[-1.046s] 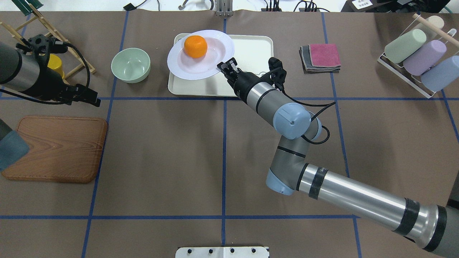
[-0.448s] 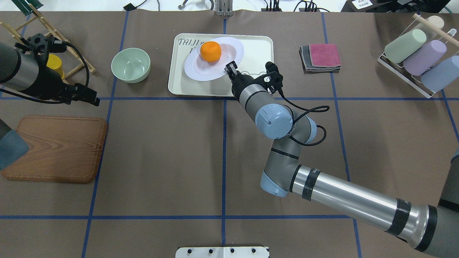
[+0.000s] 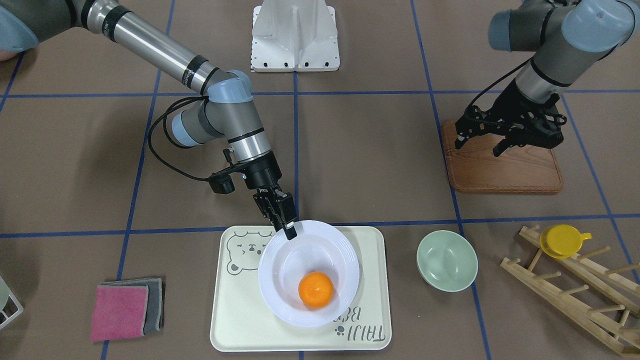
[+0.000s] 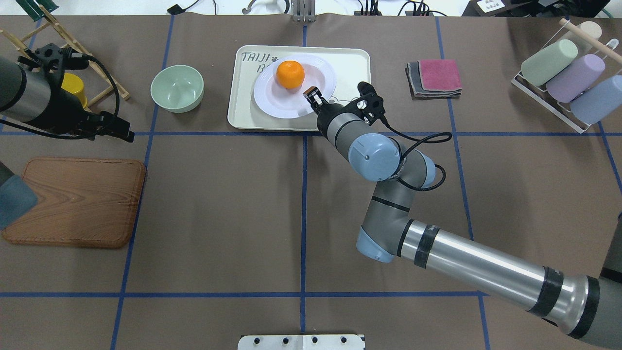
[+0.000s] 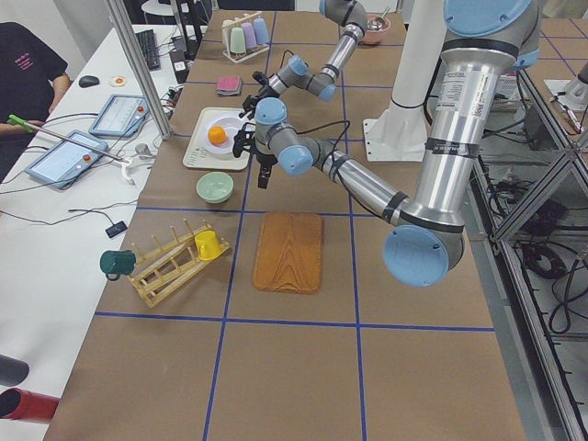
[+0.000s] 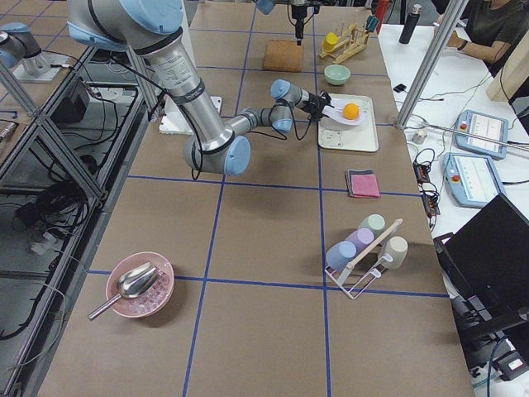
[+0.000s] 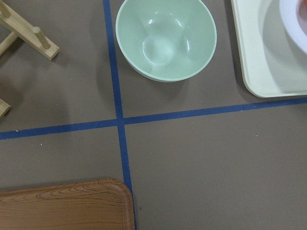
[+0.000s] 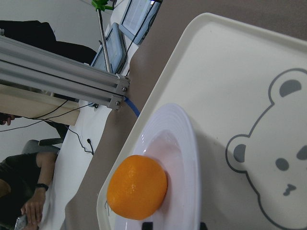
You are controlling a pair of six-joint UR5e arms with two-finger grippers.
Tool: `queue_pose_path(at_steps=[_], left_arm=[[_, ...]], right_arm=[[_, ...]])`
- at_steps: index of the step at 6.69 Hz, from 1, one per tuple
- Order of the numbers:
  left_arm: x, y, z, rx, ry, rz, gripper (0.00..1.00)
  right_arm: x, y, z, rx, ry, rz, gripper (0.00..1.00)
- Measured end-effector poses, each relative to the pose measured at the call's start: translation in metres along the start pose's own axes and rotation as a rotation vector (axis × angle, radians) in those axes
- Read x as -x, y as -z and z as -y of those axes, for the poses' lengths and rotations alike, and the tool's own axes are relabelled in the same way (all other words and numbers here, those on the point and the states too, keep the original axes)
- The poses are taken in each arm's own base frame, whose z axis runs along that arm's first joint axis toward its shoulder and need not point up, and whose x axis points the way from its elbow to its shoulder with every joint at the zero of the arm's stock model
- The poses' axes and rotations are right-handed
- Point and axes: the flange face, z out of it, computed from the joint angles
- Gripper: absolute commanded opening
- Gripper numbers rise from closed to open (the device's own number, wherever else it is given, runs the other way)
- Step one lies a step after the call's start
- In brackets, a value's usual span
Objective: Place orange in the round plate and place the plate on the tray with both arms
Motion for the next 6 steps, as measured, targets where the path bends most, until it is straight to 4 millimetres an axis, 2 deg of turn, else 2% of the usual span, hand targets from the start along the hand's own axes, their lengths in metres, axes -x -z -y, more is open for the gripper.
queue_pose_path(at_steps=[1,3,4,5,6], left_arm=[[0.001,0.002,0.001,-0.003,0.002,0.0,0.96],[0.006,0.002,0.002,-0.003,-0.001,0.005,0.97],[0.024,0.003,-0.001,0.002,-0.031,0.023,0.97],[0.062,0.006,-0.01,0.012,-0.088,0.059,0.97],[0.115,0.016,-0.022,0.024,-0.146,0.107,0.98]], right_arm=[[0.002,0.029,0.02,0.111,0.141,-0.073,1.0],[0.018,0.095,0.046,0.299,0.478,-0.237,1.0],[0.032,0.121,0.065,0.353,0.637,-0.344,1.0],[0.045,0.147,0.097,0.384,0.807,-0.443,1.0],[0.056,0.172,0.137,0.427,0.944,-0.502,1.0]])
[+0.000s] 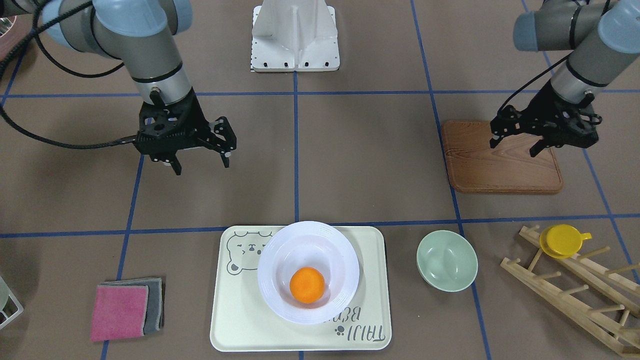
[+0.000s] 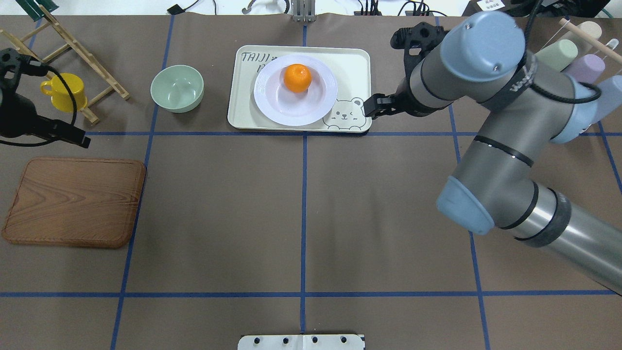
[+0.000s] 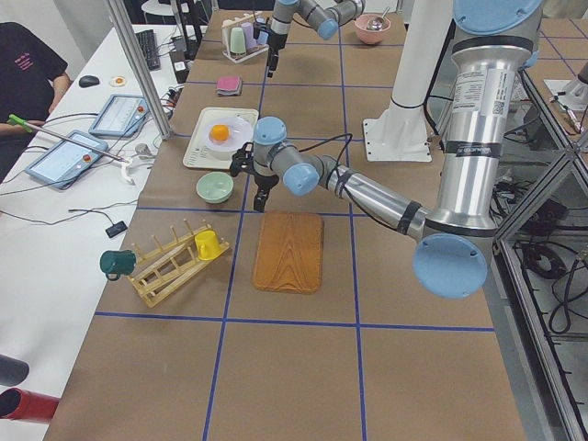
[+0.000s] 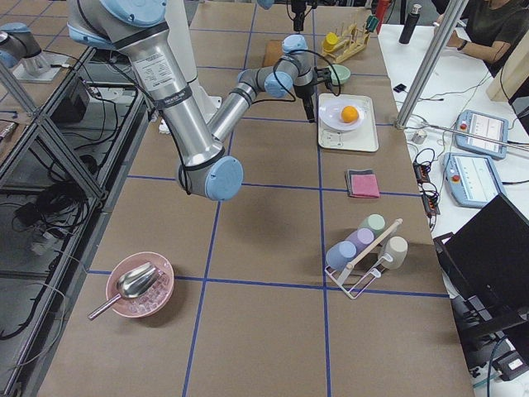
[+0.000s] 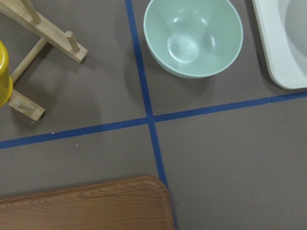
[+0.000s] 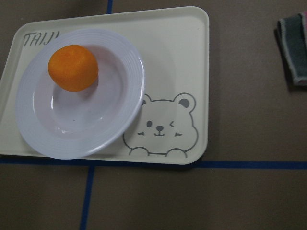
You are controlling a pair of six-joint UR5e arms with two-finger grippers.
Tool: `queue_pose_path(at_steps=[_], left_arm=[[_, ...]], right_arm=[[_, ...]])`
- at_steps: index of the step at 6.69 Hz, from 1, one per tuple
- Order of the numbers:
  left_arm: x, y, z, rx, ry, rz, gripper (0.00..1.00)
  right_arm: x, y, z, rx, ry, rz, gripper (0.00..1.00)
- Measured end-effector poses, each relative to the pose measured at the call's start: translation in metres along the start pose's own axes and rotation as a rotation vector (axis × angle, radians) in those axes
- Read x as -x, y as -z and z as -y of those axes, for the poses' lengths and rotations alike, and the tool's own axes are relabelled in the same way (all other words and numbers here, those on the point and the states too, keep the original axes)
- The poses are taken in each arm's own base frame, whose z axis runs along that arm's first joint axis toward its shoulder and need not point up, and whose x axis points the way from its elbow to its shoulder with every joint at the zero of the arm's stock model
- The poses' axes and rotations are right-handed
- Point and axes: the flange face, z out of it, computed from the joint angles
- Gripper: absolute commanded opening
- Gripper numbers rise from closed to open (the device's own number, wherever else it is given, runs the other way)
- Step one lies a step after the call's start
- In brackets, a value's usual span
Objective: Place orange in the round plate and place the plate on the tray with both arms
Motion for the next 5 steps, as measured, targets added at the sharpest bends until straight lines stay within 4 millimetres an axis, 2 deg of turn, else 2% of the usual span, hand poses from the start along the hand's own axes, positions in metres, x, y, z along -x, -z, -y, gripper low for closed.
queue_pose_path(at_steps=[1,2,3,4,5], left_arm=[[0.055,0.006,-0.021,0.015,-0.05,0.047,0.98],[0.111,0.008,-0.039,0.042,-0.087,0.071,0.98],[0.155,0.006,-0.052,0.069,-0.105,0.07,0.98],[0.19,0.003,-0.062,0.087,-0.102,0.072,0.98],[0.211,0.001,-0.068,0.097,-0.087,0.076,0.98]], right_arm=[[-0.043,0.024,0.012,0.058,0.031,-0.005,1.0],[-0.097,0.037,0.016,0.12,-0.022,0.019,1.0],[-0.151,0.04,0.009,0.168,-0.093,0.026,1.0],[-0.204,0.03,-0.013,0.215,-0.126,0.004,1.0],[-0.261,0.015,-0.044,0.267,-0.102,-0.026,1.0]])
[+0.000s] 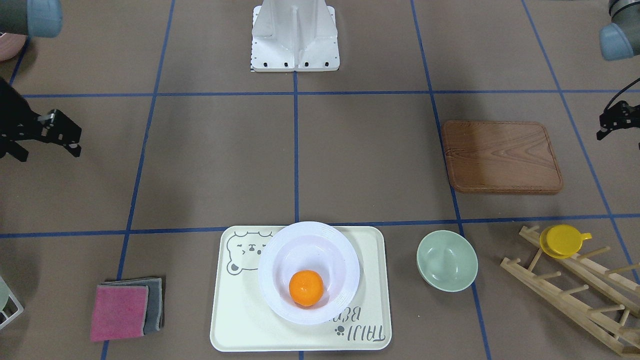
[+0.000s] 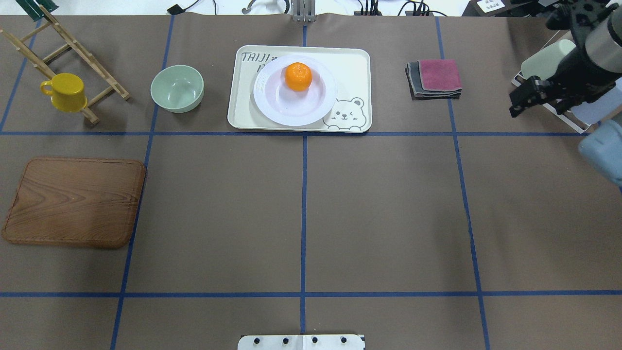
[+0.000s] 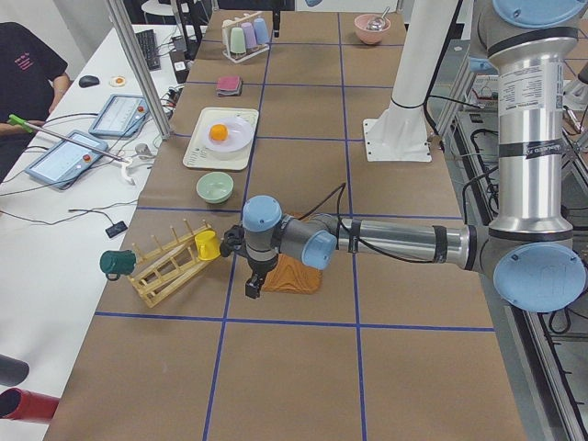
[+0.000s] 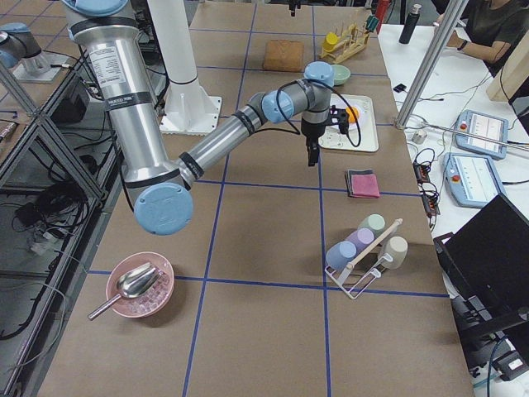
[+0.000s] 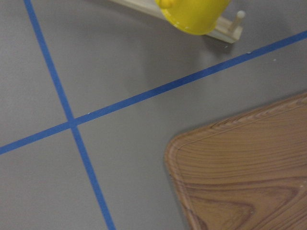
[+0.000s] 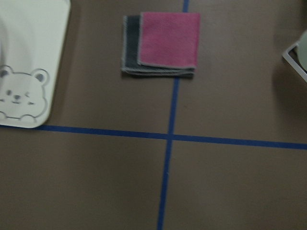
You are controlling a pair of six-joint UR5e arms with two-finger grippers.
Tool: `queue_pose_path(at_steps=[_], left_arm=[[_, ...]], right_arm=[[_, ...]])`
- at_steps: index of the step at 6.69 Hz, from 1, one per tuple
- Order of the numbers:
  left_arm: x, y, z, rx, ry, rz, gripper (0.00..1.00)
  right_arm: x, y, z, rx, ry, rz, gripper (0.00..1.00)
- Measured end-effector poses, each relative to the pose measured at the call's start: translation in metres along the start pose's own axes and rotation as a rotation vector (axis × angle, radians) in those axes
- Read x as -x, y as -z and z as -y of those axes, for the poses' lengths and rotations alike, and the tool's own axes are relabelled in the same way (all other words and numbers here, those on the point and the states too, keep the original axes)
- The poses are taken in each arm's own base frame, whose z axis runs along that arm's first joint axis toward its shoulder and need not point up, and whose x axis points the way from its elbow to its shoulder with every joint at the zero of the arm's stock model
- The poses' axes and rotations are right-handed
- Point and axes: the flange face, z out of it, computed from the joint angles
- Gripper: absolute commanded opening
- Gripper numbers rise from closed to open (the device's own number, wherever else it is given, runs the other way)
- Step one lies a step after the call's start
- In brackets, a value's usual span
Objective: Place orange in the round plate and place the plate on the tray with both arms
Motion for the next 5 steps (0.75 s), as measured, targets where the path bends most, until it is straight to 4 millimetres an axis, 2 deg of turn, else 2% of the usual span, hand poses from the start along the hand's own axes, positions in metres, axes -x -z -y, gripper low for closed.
queue_pose_path(at_steps=[1,2,4,5], left_arm=[[0.013,-0.004,-0.005,0.008,0.018,0.004,0.98],[0.023,-0.006,-0.009,0.014,0.036,0.009,0.98],[0.034,-0.005,-0.015,0.014,0.06,0.017,0.98],[0.036,-0.005,-0.017,0.015,0.066,0.018,0.98]], right_arm=[[-0.053,-0.011,-0.018,0.034,0.004,-0.019,1.0],[-0.094,-0.013,-0.032,0.051,-0.026,-0.021,1.0],[-0.167,-0.02,-0.054,0.081,-0.035,-0.031,1.0],[-0.196,-0.029,-0.062,0.101,-0.027,-0.037,1.0]])
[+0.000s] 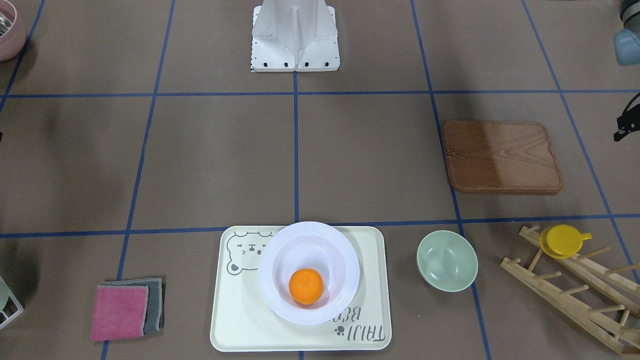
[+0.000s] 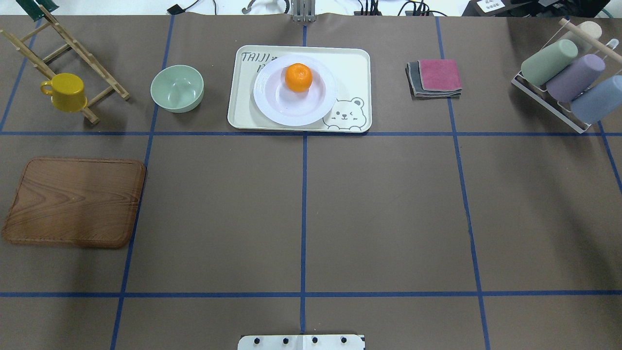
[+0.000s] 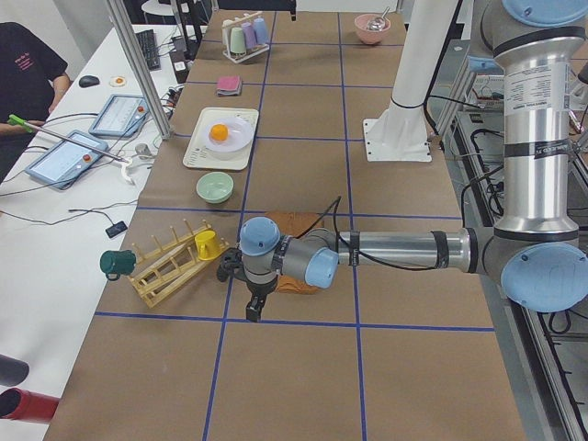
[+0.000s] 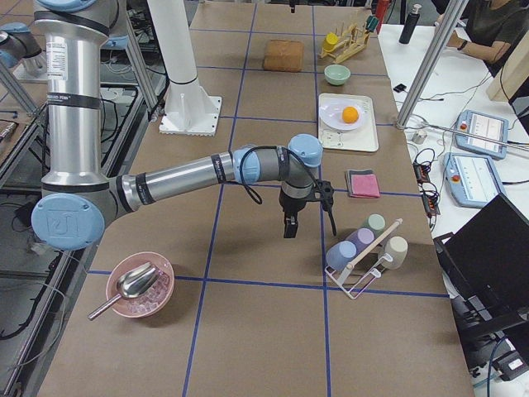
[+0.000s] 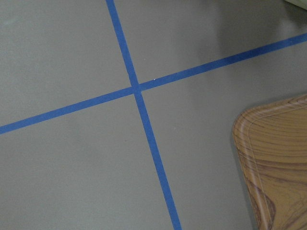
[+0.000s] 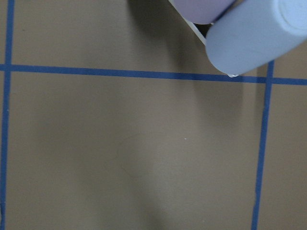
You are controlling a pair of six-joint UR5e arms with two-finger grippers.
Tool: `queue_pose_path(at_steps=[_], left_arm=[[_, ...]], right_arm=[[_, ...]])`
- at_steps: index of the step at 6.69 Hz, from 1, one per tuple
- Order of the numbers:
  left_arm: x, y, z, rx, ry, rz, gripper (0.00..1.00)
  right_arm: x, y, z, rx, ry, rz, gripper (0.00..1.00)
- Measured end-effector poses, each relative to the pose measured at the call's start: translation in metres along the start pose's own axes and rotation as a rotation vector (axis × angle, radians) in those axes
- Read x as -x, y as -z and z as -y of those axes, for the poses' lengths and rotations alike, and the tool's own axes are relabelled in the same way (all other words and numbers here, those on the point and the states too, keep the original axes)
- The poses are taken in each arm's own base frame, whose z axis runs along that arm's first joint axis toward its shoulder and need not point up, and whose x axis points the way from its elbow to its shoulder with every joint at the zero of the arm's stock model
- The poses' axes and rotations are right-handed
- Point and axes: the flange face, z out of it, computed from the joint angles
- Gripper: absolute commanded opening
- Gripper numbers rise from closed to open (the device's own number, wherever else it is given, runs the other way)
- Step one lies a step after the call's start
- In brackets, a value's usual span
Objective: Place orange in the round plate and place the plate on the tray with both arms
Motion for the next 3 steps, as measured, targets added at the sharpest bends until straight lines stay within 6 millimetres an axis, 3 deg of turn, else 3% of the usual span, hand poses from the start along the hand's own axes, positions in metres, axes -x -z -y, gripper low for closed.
queue_pose_path(at_steps=[1,3], left_arm=[[0.0009,0.0004,-0.0007,0.0,0.003,-0.001,0.98],[0.002,0.0013,-0.0016,-0.002,0.006,-0.002,0.98]], right_arm=[[-0.016,-0.0085,-0.0045,0.017,-0.003,-0.004,1.0],[-0.0235,-0.0122,-0.0069,0.021,-0.003,-0.005,1.0]])
